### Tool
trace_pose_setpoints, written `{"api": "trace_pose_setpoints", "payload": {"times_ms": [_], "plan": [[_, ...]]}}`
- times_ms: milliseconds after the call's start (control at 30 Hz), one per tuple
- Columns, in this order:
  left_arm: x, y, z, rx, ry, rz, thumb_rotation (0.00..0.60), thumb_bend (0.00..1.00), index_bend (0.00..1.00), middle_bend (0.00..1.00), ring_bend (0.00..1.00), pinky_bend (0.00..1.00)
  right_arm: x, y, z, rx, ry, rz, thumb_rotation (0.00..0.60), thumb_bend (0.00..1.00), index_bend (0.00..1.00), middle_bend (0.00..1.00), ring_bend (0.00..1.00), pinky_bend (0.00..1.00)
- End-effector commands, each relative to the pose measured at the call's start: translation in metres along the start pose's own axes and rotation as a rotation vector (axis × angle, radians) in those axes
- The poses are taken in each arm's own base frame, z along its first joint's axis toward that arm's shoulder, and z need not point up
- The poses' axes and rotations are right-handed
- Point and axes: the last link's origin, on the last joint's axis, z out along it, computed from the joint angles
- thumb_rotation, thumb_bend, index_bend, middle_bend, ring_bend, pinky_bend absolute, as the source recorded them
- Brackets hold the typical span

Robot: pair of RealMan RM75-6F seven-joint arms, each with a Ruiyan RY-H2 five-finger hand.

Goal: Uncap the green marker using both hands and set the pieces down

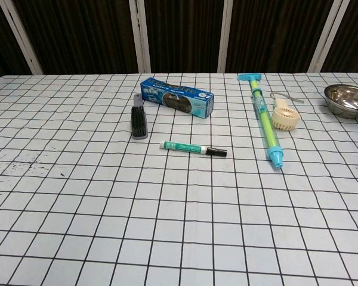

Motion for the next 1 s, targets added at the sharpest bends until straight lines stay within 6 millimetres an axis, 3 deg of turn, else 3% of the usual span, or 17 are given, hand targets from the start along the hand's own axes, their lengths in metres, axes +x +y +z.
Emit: {"api": "trace_pose_setpoints", "payload": {"times_ms": [33,300,467,600,767,1000], "plan": [[0.002,0.032,0.055,-0.112,0.163,0.033,0.600,0.43,0.10,0.00,0.00,0.00,-0.003,-0.006,0.005,-0.025,-0.010,-0.003,0.600,0.12,0.11,0.06,0.08,0.05],[0.011,0.080,0.121,-0.243,0.281,0.037,0.600,0.42,0.10,0.00,0.00,0.00,-0.001,-0.008,0.002,-0.098,-0.027,0.004,0.600,0.12,0.11,0.06,0.08,0.05],[0.022,0.122,0.150,-0.242,0.296,-0.117,0.600,0.45,0.23,0.00,0.00,0.00,0.000,-0.009,-0.001,-0.117,-0.035,0.008,0.600,0.12,0.11,0.06,0.08,0.05],[0.033,0.159,0.162,-0.280,0.294,-0.228,0.600,0.48,0.28,0.00,0.00,0.00,0.000,-0.011,-0.001,-0.119,-0.043,-0.002,0.600,0.12,0.11,0.06,0.08,0.05],[0.046,0.199,0.172,-0.294,0.163,-0.426,0.600,0.48,0.30,0.00,0.00,0.00,0.000,-0.014,0.002,-0.118,-0.049,0.005,0.600,0.12,0.11,0.06,0.08,0.05],[0.078,0.224,0.167,-0.367,-0.075,-0.509,0.600,0.51,0.34,0.00,0.00,0.00,-0.011,-0.017,0.009,-0.113,-0.094,0.008,0.600,0.12,0.11,0.06,0.08,0.05]]}}
